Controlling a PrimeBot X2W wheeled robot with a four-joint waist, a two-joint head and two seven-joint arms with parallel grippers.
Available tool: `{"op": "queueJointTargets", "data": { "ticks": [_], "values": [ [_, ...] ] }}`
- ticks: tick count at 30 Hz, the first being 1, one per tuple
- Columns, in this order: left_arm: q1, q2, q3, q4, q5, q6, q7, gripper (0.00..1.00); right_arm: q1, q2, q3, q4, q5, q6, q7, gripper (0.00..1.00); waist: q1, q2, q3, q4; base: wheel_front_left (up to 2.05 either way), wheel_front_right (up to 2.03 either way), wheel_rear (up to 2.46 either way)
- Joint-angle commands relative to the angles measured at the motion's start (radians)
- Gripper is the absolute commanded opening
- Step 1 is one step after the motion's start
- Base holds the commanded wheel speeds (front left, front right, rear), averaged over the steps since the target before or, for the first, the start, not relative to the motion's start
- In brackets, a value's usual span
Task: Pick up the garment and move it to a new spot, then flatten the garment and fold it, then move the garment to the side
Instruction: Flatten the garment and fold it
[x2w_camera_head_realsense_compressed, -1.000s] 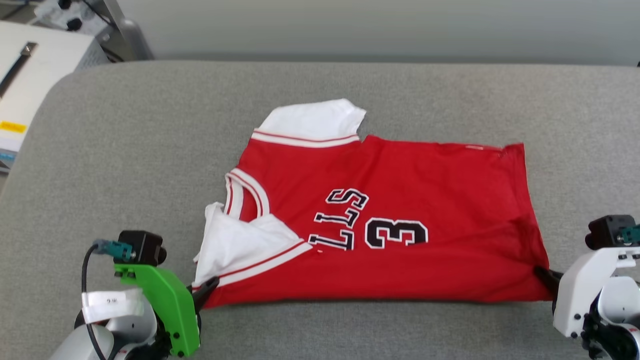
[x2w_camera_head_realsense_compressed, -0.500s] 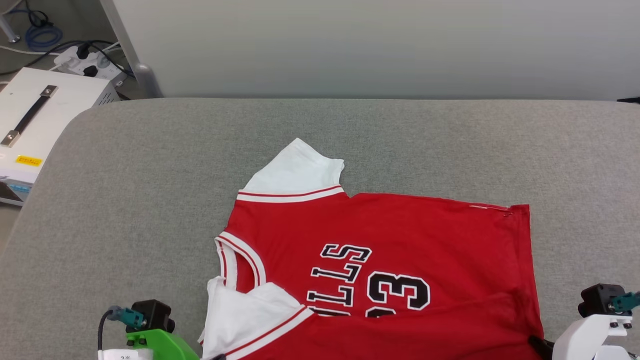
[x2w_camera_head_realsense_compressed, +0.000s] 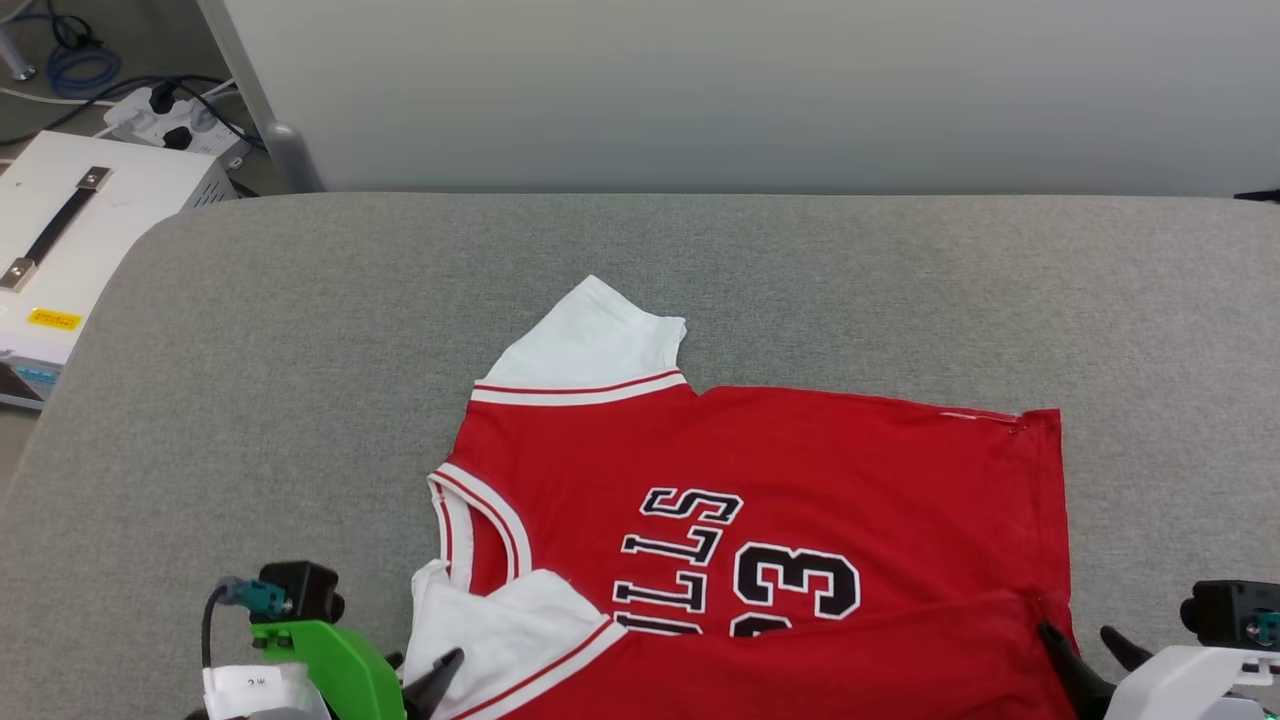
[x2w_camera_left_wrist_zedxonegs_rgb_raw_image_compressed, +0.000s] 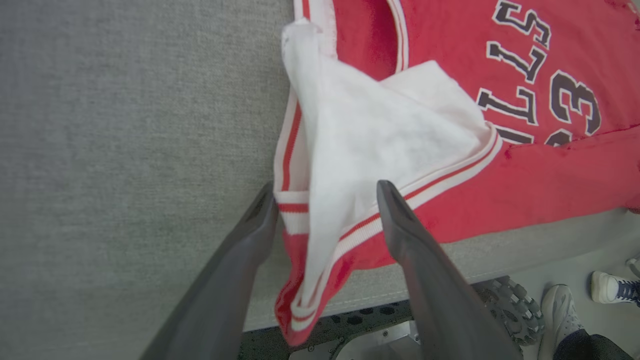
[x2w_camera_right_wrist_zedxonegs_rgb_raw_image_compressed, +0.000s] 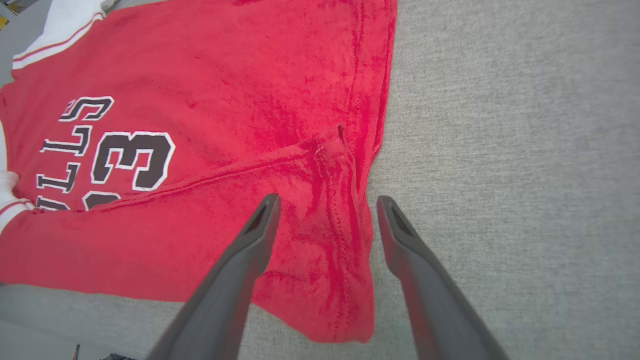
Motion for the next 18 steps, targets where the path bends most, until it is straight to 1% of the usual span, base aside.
{"op": "queueJointTargets", "data": {
  "ticks": [1,5,7,13,15,18],
  "values": [
    [-0.035,0.012,0.006,0.001,0.030,-0.006,-0.024,1.00,-0.004,0.004,-0.011,-0.009,-0.021,-0.001,-0.045,1.00,0.0000,0.0000,-0.001,-0.001,0.00,0.00,0.00],
    [-0.095,0.011,0.014,0.012,0.098,-0.009,-0.111,1.00,-0.027,0.039,-0.021,-0.046,-0.066,-0.001,-0.144,1.00,0.0000,0.0000,0.005,-0.008,0.00,0.00,0.00],
    [-0.130,0.004,0.013,0.027,0.132,-0.011,-0.153,1.00,-0.039,0.054,-0.025,-0.075,-0.108,-0.001,-0.194,1.00,0.0000,0.0000,0.011,-0.015,0.00,0.00,0.00],
    [-0.245,-0.035,0.018,0.078,0.201,-0.011,-0.272,1.00,-0.068,0.100,-0.024,-0.148,-0.222,-0.001,-0.301,1.00,0.0000,0.0000,0.060,-0.042,0.00,0.00,0.00],
    [-0.289,-0.047,0.023,0.093,0.216,-0.017,-0.311,1.00,-0.082,0.110,-0.026,-0.173,-0.250,-0.001,-0.322,1.00,0.0000,0.0000,0.085,-0.055,0.00,0.00,0.00],
    [-0.362,-0.053,0.024,0.122,0.225,-0.042,-0.330,1.00,-0.108,0.121,-0.022,-0.207,-0.280,-0.001,-0.345,1.00,0.0000,0.0000,0.136,-0.076,0.00,0.00,0.00]
  ]
}}
